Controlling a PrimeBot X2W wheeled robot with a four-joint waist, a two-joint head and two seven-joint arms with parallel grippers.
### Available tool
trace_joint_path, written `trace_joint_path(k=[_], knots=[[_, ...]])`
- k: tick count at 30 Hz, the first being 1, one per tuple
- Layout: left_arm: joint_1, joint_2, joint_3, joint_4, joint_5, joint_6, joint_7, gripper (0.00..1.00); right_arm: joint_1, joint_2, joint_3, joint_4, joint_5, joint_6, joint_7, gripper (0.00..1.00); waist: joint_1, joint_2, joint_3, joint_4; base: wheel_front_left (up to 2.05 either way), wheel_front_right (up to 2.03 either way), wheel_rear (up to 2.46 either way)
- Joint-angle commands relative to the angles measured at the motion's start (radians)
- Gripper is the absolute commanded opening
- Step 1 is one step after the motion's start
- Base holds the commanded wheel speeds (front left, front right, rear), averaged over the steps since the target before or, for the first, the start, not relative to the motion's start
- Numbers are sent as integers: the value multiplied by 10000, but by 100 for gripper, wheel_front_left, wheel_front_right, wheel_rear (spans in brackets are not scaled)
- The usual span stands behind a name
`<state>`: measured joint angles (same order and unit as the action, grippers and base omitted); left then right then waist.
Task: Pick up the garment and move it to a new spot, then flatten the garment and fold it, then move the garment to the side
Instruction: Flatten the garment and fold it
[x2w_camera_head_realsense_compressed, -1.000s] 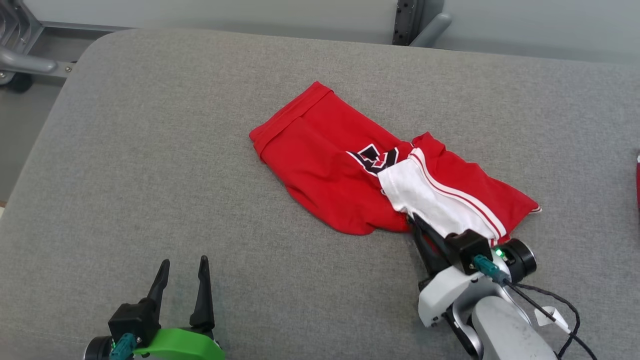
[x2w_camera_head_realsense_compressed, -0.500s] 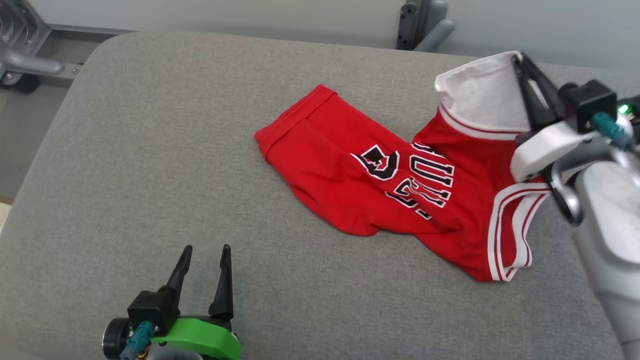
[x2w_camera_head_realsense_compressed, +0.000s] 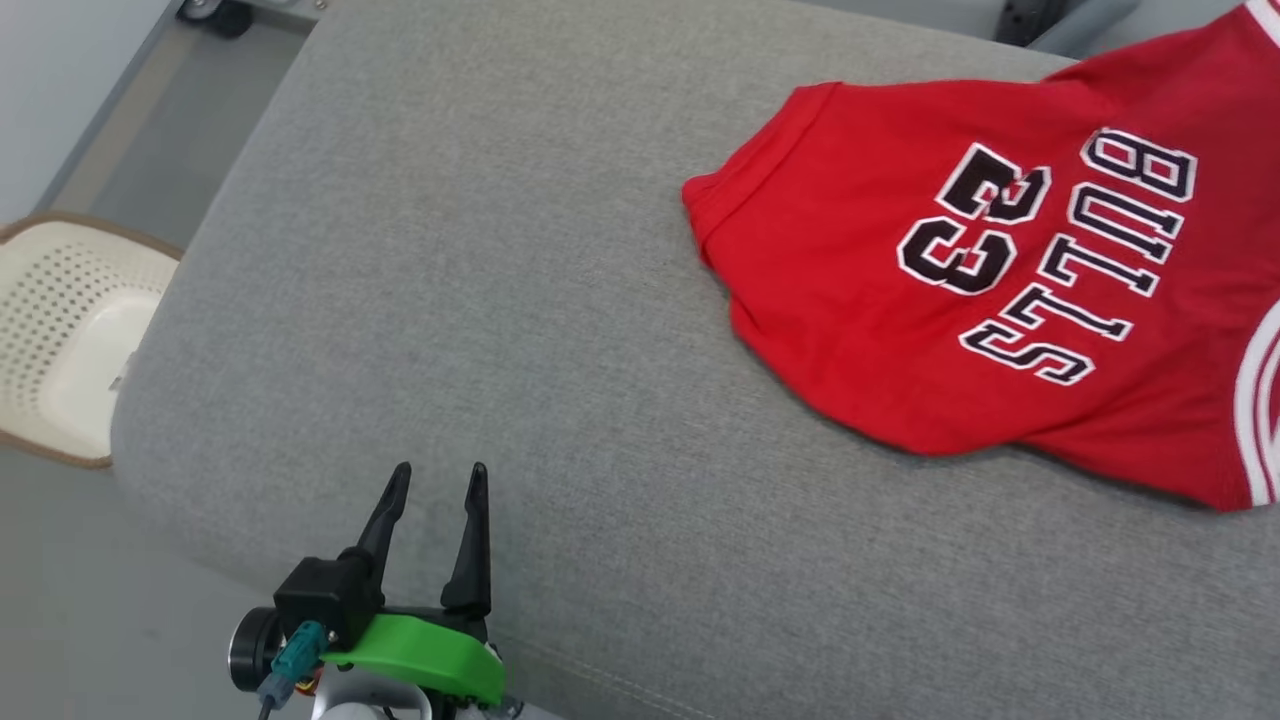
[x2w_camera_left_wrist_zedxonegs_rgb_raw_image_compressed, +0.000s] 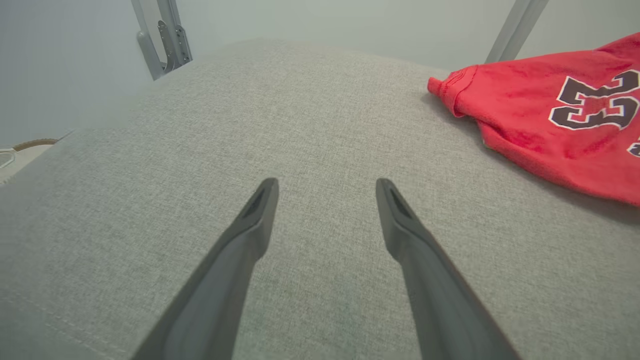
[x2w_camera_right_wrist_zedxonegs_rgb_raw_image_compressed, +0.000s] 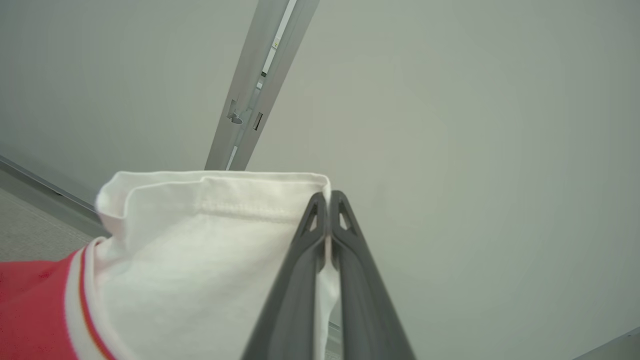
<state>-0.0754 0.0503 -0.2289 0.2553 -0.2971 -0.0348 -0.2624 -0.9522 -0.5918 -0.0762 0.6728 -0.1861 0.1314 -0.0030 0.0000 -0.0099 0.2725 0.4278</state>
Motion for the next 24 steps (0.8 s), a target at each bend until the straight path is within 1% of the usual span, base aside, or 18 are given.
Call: trace_joint_path(k=[1, 2, 4, 7, 10, 13, 15, 16, 18, 21, 24], knots=[[-101, 9, 21, -72, -5, 32, -33, 100, -109, -5, -204, 122, -173, -15, 66, 18, 0, 99, 681, 935, 0, 0, 0], [-78, 9, 61, -90, -20, 60, -33, 100, -218, -1, -543, 186, -374, -16, 93, 100, 0, 99, 712, 977, 0, 0, 0], [10, 7, 115, -98, -35, 61, -33, 100, -255, 150, -1001, 319, -714, -16, 100, 100, 0, 99, 715, 983, 0, 0, 0], [99, 7, 179, -125, 30, 91, -33, 100, -325, 565, -1204, 316, -1063, -15, -291, 100, 0, 99, 670, 783, 0, 0, 0], [13, 8, 233, -162, 196, 56, -33, 100, -328, 980, -1075, 460, -1032, -16, -784, 100, 0, 99, 531, 425, 0, 0, 0], [-46, 12, 359, -203, 302, 42, -33, 100, -118, 1553, -612, 637, -717, -13, -1415, 100, 0, 99, 273, -68, 0, 0, 0], [-60, 15, 453, -218, 378, 29, -33, 100, 84, 1898, -237, 647, -346, -13, -1851, 100, 0, 99, 66, -443, 0, 0, 0], [-58, 16, 560, -244, 447, 1, -33, 100, 321, 2218, 156, 542, 148, -16, -2150, 100, 0, 99, -131, -836, 0, 0, 0], [-14, 18, 647, -251, 518, -49, -33, 100, 680, 2512, 633, 339, 697, -15, -2348, 100, 0, 99, -354, -1232, 0, 0, 0], [116, 19, 862, -269, 655, -78, -33, 100, 1454, 2847, 1276, -227, 1626, -15, -2512, 100, 0, 99, -692, -1856, 0, 0, 0], [220, 19, 1021, -284, 737, -112, -33, 100, 2468, 2997, 1767, -1049, 2458, -15, -2580, 100, 0, 99, -946, -2407, 0, 0, 0]])
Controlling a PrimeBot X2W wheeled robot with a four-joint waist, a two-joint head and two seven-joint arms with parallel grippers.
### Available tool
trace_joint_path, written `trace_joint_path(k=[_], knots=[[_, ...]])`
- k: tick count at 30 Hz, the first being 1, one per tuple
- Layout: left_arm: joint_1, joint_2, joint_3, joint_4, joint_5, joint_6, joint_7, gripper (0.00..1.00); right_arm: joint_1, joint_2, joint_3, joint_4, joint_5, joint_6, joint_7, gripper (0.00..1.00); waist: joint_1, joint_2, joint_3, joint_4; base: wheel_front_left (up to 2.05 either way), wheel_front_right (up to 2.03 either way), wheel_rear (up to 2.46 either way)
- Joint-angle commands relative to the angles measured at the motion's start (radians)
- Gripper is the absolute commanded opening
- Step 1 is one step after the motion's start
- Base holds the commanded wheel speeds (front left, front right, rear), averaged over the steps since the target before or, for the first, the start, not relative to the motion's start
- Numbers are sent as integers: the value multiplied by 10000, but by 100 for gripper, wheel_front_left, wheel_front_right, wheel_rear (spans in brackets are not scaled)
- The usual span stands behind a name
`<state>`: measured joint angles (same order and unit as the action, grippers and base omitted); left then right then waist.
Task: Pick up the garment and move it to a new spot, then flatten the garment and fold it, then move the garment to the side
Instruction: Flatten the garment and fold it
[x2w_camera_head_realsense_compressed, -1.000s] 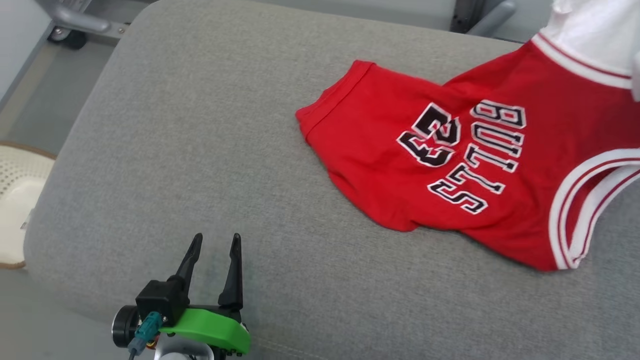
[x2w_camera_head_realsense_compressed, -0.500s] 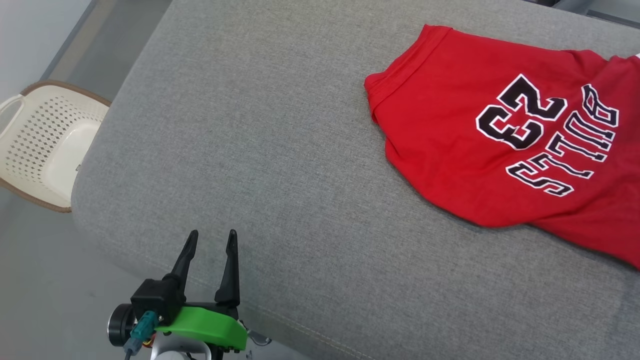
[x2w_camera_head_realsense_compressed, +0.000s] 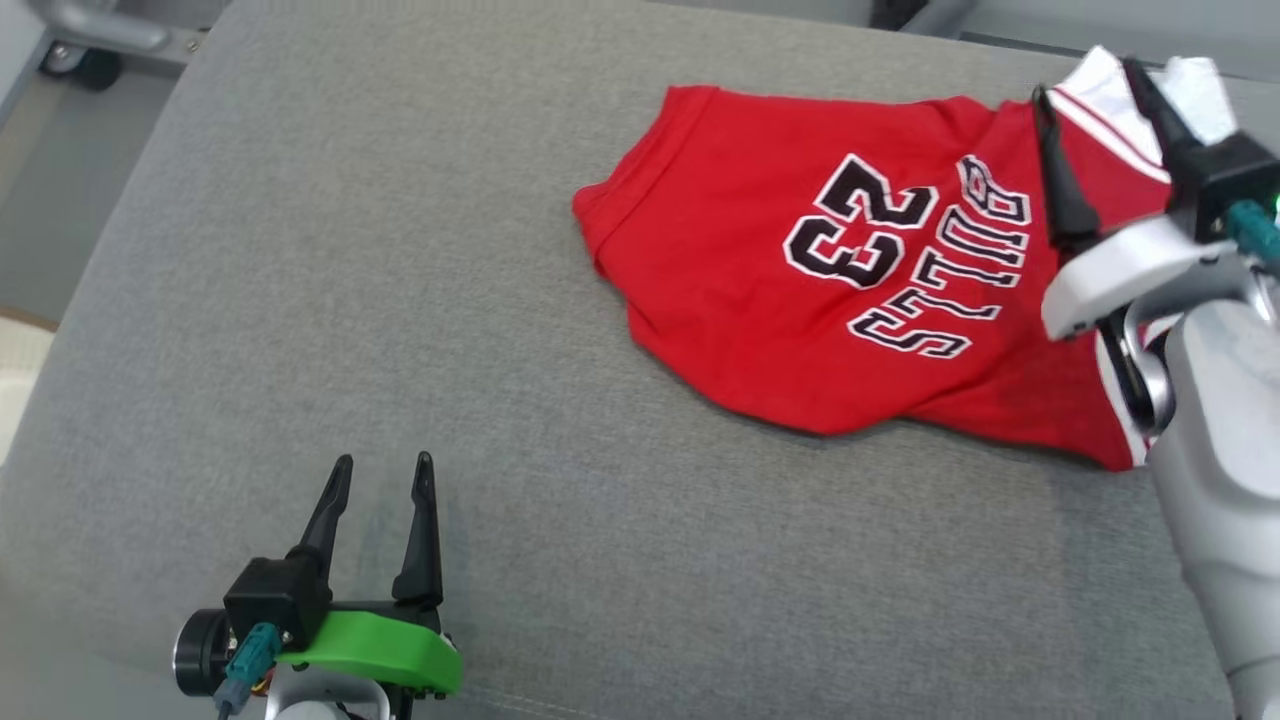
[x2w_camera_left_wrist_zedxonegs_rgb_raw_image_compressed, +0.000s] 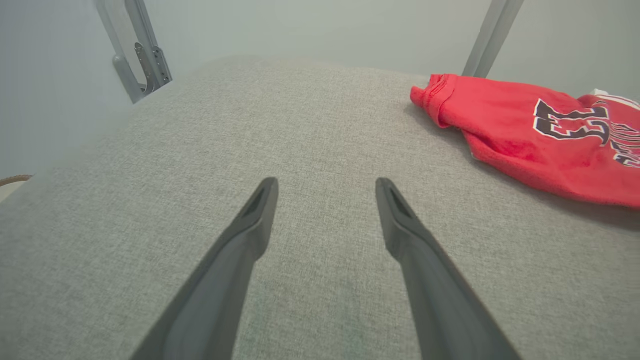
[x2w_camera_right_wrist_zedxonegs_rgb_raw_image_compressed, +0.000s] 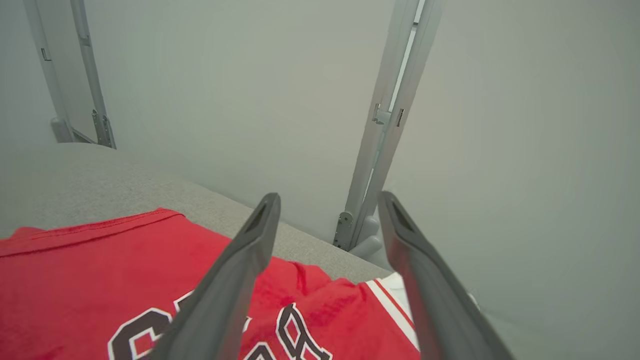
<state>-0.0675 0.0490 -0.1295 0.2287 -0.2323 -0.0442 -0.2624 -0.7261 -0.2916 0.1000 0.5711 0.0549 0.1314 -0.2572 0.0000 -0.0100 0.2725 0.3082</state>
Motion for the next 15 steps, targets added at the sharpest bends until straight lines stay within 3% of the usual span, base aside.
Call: trace_joint_path(k=[1, 8, 15], knots=[[175, 33, 87, -21, 98, -34, -33, 100, 571, 57, 119, -303, 285, -15, -55, 100, 0, 100, -1015, -1370, 0, 0, 0], [305, 33, 220, 8, 133, -80, -33, 100, 3489, 337, 631, -1836, 1350, -13, -67, 100, 0, 100, -1323, -2104, 0, 0, 0], [386, 33, 144, 20, 98, -111, -33, 100, 5296, 689, 780, -1758, 1450, -13, -75, 100, 0, 100, -1281, -2200, 0, 0, 0]])
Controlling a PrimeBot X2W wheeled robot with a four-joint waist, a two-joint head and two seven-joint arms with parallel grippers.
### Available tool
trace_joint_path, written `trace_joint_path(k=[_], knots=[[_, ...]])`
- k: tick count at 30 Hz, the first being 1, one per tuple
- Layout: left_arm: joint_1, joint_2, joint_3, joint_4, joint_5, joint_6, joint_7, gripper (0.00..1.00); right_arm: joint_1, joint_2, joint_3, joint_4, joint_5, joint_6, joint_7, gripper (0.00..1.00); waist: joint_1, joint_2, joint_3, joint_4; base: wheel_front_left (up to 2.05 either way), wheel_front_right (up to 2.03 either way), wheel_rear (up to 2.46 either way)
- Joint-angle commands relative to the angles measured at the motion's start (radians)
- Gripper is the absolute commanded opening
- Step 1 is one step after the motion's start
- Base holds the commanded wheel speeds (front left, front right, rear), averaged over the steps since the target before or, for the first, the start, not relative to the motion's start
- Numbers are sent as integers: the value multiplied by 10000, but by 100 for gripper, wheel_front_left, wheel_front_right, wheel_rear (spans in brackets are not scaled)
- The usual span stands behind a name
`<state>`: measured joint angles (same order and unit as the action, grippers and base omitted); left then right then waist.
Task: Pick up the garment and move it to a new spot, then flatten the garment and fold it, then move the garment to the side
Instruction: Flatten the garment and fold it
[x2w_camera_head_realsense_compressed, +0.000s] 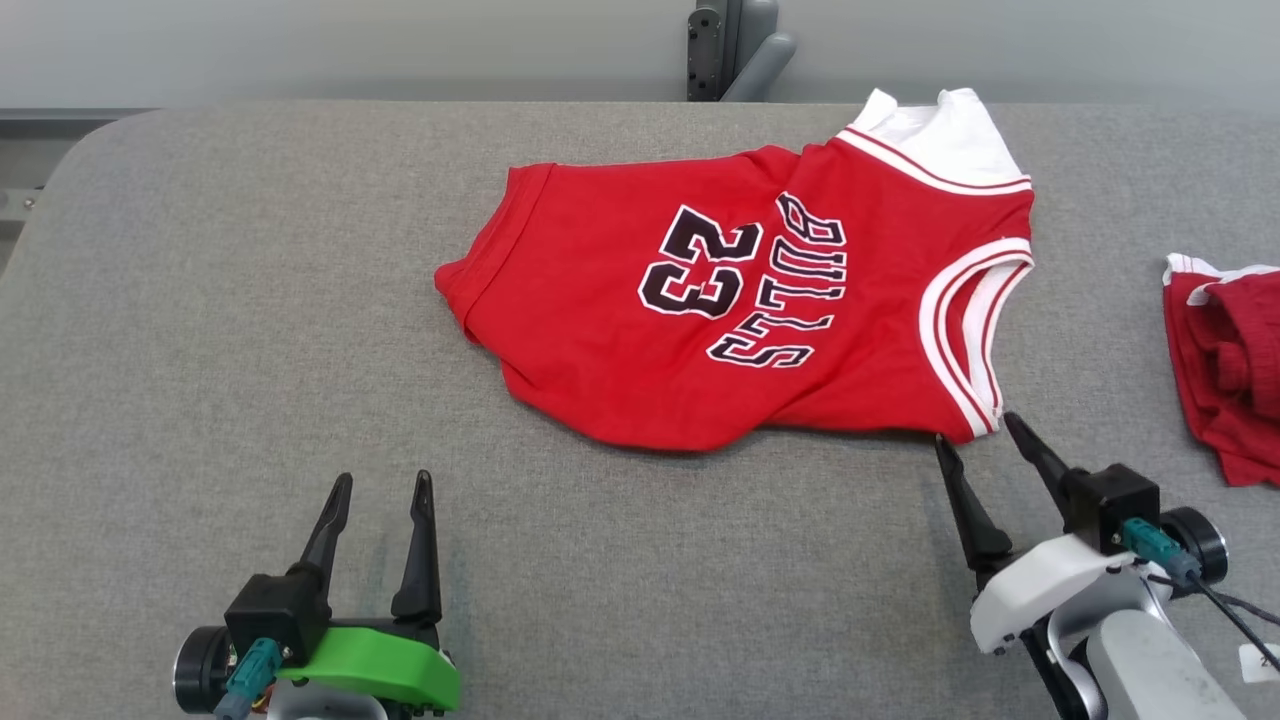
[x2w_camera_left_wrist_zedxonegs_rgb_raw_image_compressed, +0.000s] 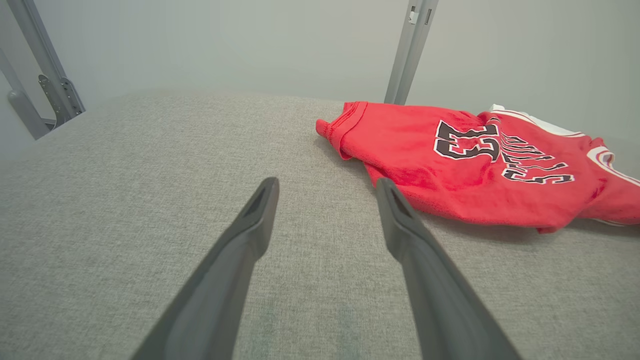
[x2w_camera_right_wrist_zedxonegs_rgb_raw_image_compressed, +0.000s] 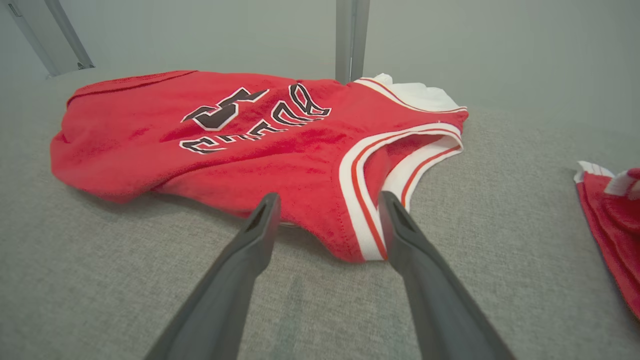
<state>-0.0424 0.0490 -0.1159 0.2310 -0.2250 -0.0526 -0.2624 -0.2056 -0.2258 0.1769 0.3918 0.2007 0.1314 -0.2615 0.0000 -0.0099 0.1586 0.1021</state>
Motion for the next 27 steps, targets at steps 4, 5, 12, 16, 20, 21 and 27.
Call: trace_joint_path(k=[4, 5, 12, 16, 20, 21, 27], knots=[[125, 32, -32, -19, 36, -50, -33, 100, 433, 258, -161, 533, -123, -13, -37, 100, 0, 99, -38, 8, 0, 0, 0], [124, 32, -33, -8, 31, -54, -33, 100, 487, 318, -204, 672, -209, -13, -38, 100, 0, 99, -21, 55, 0, 0, 0], [11, 31, -69, -4, 62, -80, -33, 100, 152, 651, -777, 1453, -338, -13, -44, 100, 0, 99, 184, 389, 0, 0, 0], [-47, 31, -34, -16, 102, -71, -33, 100, -63, 815, -1394, 1777, -631, -13, -41, 100, 0, 99, 311, 540, 0, 0, 0], [-114, 31, -8, -51, 123, -88, -33, 100, -421, 1029, -1792, 1957, -806, -13, -40, 100, 0, 99, 467, 621, 0, 0, 0], [-132, 31, -10, -55, 131, -98, -33, 100, -500, 1056, -1867, 2009, -861, -13, -40, 100, 0, 99, 501, 634, 0, 0, 0], [-242, 31, -101, -72, 142, -172, -33, 100, -740, 1308, -1910, 1794, -870, -13, -41, 0, 0, 99, 615, 714, 0, 0, 0]])
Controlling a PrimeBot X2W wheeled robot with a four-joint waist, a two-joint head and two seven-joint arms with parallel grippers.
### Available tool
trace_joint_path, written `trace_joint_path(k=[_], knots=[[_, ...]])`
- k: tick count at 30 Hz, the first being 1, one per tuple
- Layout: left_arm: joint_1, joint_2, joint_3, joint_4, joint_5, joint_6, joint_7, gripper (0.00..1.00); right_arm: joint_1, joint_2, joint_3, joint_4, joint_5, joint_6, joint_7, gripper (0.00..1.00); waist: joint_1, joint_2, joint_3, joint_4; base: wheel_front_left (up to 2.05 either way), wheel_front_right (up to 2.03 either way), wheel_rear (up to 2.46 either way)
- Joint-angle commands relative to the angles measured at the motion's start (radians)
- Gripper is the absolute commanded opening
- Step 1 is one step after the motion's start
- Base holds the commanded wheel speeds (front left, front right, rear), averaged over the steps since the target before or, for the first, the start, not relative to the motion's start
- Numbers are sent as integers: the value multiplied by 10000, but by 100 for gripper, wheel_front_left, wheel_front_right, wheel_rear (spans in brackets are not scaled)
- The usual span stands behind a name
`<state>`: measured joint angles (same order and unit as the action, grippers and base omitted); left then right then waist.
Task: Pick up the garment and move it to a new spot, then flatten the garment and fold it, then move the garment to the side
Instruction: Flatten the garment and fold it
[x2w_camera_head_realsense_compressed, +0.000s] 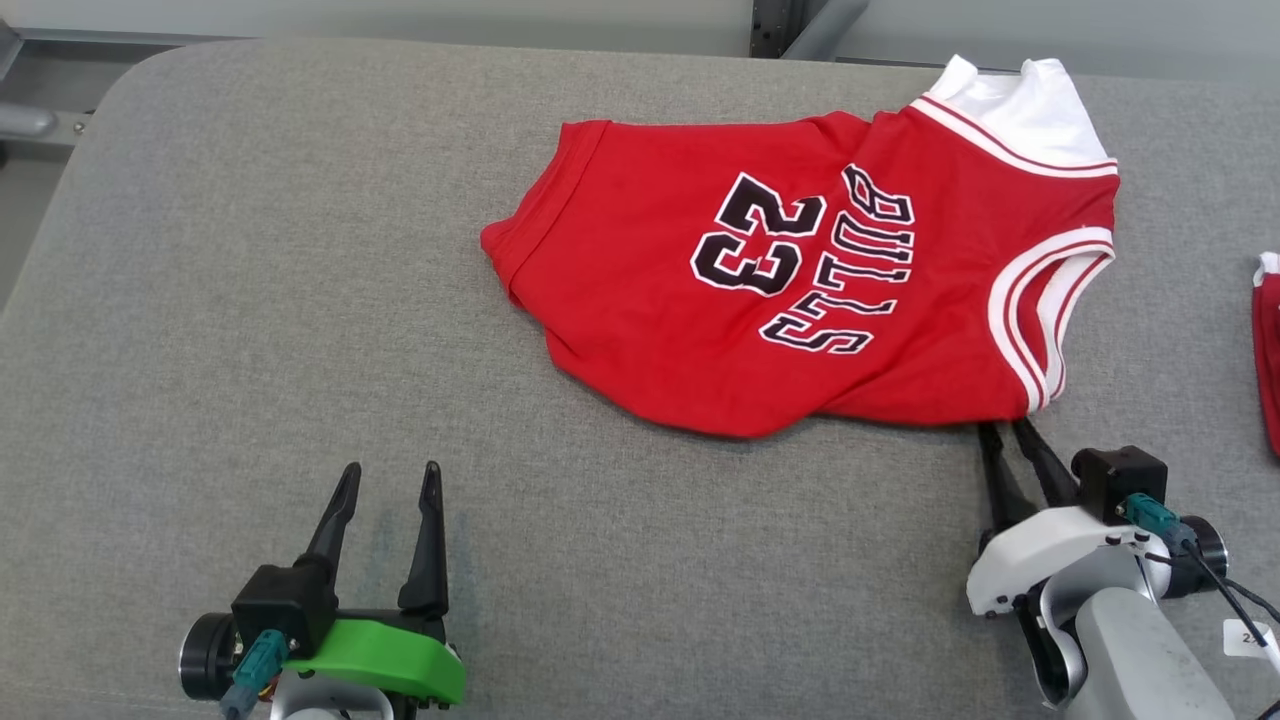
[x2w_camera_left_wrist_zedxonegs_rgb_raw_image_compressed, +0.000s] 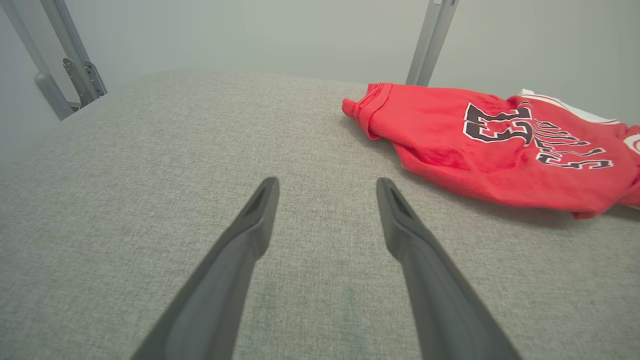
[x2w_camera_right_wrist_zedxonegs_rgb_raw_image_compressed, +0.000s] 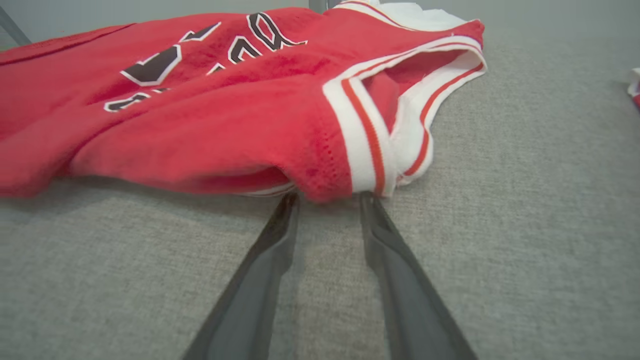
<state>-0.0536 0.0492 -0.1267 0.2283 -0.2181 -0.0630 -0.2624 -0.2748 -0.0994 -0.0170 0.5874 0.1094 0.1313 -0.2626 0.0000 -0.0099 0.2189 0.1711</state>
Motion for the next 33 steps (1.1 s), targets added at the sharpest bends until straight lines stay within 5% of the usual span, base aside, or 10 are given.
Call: trace_joint_path(k=[1, 11, 26, 27, 28, 29, 33], knots=[[-139, 29, -12, -62, 75, -76, -33, 100, 31, 70, 61, -391, 153, -11, -29, 0, 0, 99, 2, 31, 0, 0, 0], [41, 27, -170, -61, 99, -176, -33, 100, -441, -374, 1351, -2015, 744, -11, -28, 0, 0, 99, 28, -15, 0, 0, 0], [-136, 27, -763, 120, -349, -8, -33, 100, -4239, -816, 1980, 395, 465, -11, -15, 0, 0, 99, 412, 1557, 0, 0, 0], [-103, 26, -747, 127, -353, -3, -33, 100, -4258, -765, 1977, 486, 440, -11, -21, 33, 0, 99, 378, 1578, 0, 0, 0], [-61, 26, -733, 134, -334, 2, -33, 100, -4251, -724, 1984, 580, 430, -11, -24, 93, 0, 99, 335, 1585, 0, 0, 0], [-5, 27, -707, 149, -322, 13, -33, 100, -4201, -645, 1948, 681, 490, -11, -26, 100, 0, 99, 286, 1567, 0, 0, 0], [37, 26, -572, 131, -282, 7, -33, 100, -3885, -506, 1989, 591, 521, -11, -27, 100, 0, 99, 44, 1294, 0, 0, 0]])
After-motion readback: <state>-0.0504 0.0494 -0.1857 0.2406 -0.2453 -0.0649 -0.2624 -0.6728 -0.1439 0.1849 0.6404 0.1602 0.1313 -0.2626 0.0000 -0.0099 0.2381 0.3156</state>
